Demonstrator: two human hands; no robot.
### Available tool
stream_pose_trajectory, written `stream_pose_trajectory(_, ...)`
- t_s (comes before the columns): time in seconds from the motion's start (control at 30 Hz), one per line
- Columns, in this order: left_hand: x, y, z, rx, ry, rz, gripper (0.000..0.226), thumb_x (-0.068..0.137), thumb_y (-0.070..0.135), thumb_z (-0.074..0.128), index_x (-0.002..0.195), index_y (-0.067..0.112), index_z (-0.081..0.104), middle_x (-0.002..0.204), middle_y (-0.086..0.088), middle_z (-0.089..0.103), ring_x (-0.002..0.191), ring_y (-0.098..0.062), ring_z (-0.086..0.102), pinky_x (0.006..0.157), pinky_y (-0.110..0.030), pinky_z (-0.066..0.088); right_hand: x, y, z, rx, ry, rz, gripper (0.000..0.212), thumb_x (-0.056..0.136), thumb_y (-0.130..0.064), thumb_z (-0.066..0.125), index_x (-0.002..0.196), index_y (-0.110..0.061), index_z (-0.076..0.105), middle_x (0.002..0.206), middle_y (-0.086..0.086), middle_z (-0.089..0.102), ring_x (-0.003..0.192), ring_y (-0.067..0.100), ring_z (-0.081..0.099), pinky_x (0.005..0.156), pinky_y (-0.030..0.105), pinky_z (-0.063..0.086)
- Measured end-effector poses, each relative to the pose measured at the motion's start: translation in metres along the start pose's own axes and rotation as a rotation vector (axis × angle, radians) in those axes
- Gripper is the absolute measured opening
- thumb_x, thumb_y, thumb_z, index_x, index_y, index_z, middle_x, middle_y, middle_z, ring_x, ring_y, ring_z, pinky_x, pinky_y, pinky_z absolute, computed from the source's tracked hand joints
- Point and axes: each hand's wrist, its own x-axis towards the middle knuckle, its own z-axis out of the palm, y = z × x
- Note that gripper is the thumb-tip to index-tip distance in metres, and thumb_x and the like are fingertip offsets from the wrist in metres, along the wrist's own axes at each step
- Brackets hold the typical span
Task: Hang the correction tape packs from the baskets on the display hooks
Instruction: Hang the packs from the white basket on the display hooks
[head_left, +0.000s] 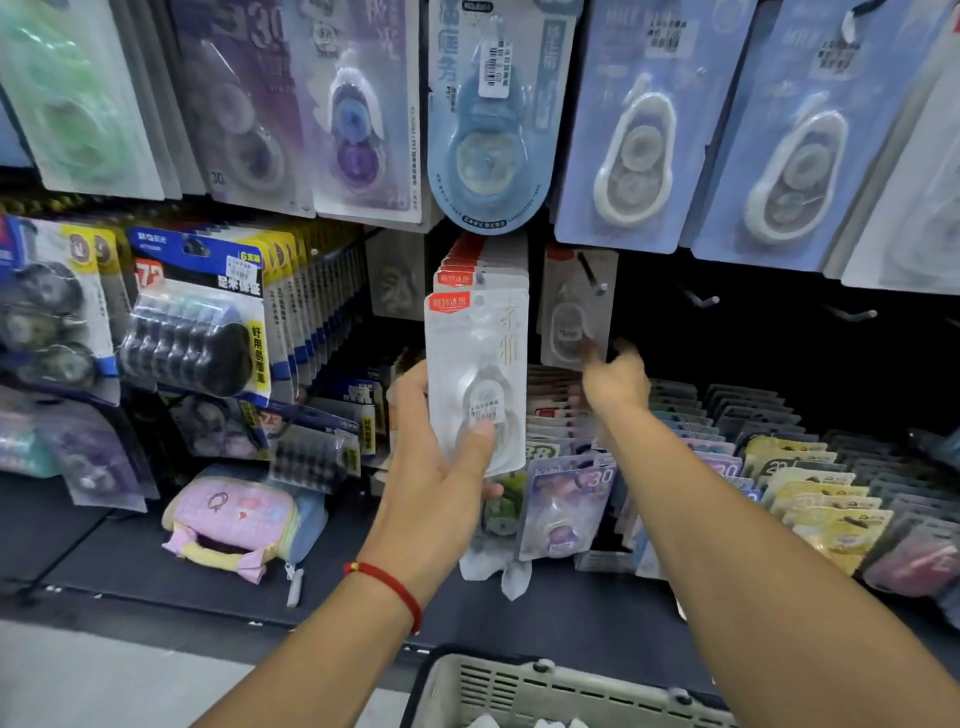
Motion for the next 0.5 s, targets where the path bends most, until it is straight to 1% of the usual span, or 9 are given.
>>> stream_pose_trajectory(0.03, 0.001, 0.0, 0.001, -0.005, -0.003, -0.012, 0.049, 0.105, 0.015, 0.059, 0.129, 0.054, 0.044, 0.139, 0.008, 0.059, 0.112, -0.015, 0.071, 0.076, -0.045, 0.067, -0.001, 0.003, -0.002, -0.057, 0.003, 0.009, 0.054, 0.102, -0.046, 0.062, 0.141, -0.011, 0.052, 0.133, 0.019, 0.064, 0.113, 0.04, 0.067, 0.086, 0.039, 0.053)
stream_pose_trajectory(0.07, 0.001, -0.001, 0.001, -0.009, -0.004, -0.027, 0.048, 0.104, 0.016, 0.061, 0.128, 0.054, 0.044, 0.137, 0.009, 0.059, 0.113, -0.015, 0.071, 0.079, -0.046, 0.066, -0.006, 0.004, -0.005, -0.079, 0.0, -0.005, 0.053, 0.101, -0.046, 0.063, 0.138, -0.01, 0.053, 0.132, 0.018, 0.064, 0.111, 0.037, 0.065, 0.083, 0.036, 0.049)
stream_pose_trajectory(0.1, 0.002, -0.001, 0.001, -0.01, -0.001, -0.043, 0.048, 0.103, 0.015, 0.062, 0.127, 0.053, 0.045, 0.133, 0.013, 0.062, 0.114, -0.014, 0.071, 0.082, -0.048, 0.066, -0.015, 0.005, -0.01, -0.06, -0.015, -0.041, 0.045, 0.101, -0.044, 0.062, 0.133, -0.013, 0.056, 0.128, 0.014, 0.066, 0.102, 0.03, 0.068, 0.078, 0.033, 0.05)
stream_pose_trajectory(0.17, 0.003, -0.001, 0.003, -0.015, 0.002, -0.084, 0.05, 0.101, 0.01, 0.063, 0.125, 0.051, 0.047, 0.122, 0.022, 0.066, 0.111, -0.012, 0.071, 0.085, -0.049, 0.065, -0.04, 0.007, -0.026, 0.082, -0.101, -0.137, 0.019, 0.104, -0.035, 0.06, 0.116, -0.022, 0.065, 0.111, 0.005, 0.073, 0.078, 0.018, 0.072, 0.068, 0.041, 0.06)
stream_pose_trajectory(0.23, 0.004, 0.0, 0.007, -0.048, -0.012, -0.124, 0.05, 0.1, 0.005, 0.06, 0.121, 0.049, 0.051, 0.116, 0.024, 0.068, 0.107, -0.015, 0.073, 0.08, -0.047, 0.066, -0.072, 0.013, -0.044, 0.18, -0.258, -0.24, 0.013, 0.106, -0.024, 0.057, 0.103, -0.024, 0.07, 0.098, 0.004, 0.075, 0.07, 0.017, 0.072, 0.063, 0.04, 0.062)
stream_pose_trajectory(0.3, 0.002, 0.002, 0.013, -0.081, -0.036, -0.152, 0.048, 0.1, 0.002, 0.058, 0.121, 0.045, 0.053, 0.11, 0.023, 0.07, 0.101, -0.017, 0.075, 0.068, -0.039, 0.065, -0.105, 0.022, -0.061, 0.245, -0.389, -0.284, 0.017, 0.104, -0.024, 0.057, 0.103, -0.022, 0.074, 0.093, 0.005, 0.076, 0.069, 0.021, 0.071, 0.06, 0.036, 0.058)
stream_pose_trajectory(0.37, 0.0, 0.006, 0.02, -0.09, -0.065, -0.157, 0.048, 0.101, 0.002, 0.058, 0.126, 0.042, 0.053, 0.111, 0.018, 0.072, 0.097, -0.018, 0.076, 0.062, -0.034, 0.063, -0.134, 0.027, -0.074, 0.344, -0.477, -0.263, 0.026, 0.099, -0.034, 0.056, 0.108, -0.018, 0.074, 0.096, 0.011, 0.075, 0.074, 0.024, 0.07, 0.063, 0.032, 0.057)
stream_pose_trajectory(0.43, -0.003, 0.008, 0.027, -0.095, -0.102, -0.154, 0.047, 0.103, 0.002, 0.057, 0.13, 0.041, 0.055, 0.116, 0.01, 0.074, 0.094, -0.021, 0.078, 0.063, -0.038, 0.065, -0.15, 0.028, -0.082, 0.357, -0.514, -0.291, 0.028, 0.099, -0.038, 0.059, 0.112, -0.018, 0.073, 0.1, 0.008, 0.077, 0.081, 0.022, 0.071, 0.068, 0.031, 0.058)
stream_pose_trajectory(0.5, -0.005, 0.009, 0.033, -0.116, -0.138, -0.164, 0.045, 0.103, 0.003, 0.058, 0.134, 0.037, 0.057, 0.12, 0.004, 0.075, 0.096, -0.025, 0.078, 0.069, -0.044, 0.067, -0.156, 0.026, -0.084, 0.319, -0.473, -0.346, 0.02, 0.101, -0.035, 0.065, 0.112, -0.02, 0.071, 0.1, 0.002, 0.078, 0.084, 0.02, 0.073, 0.068, 0.03, 0.059)
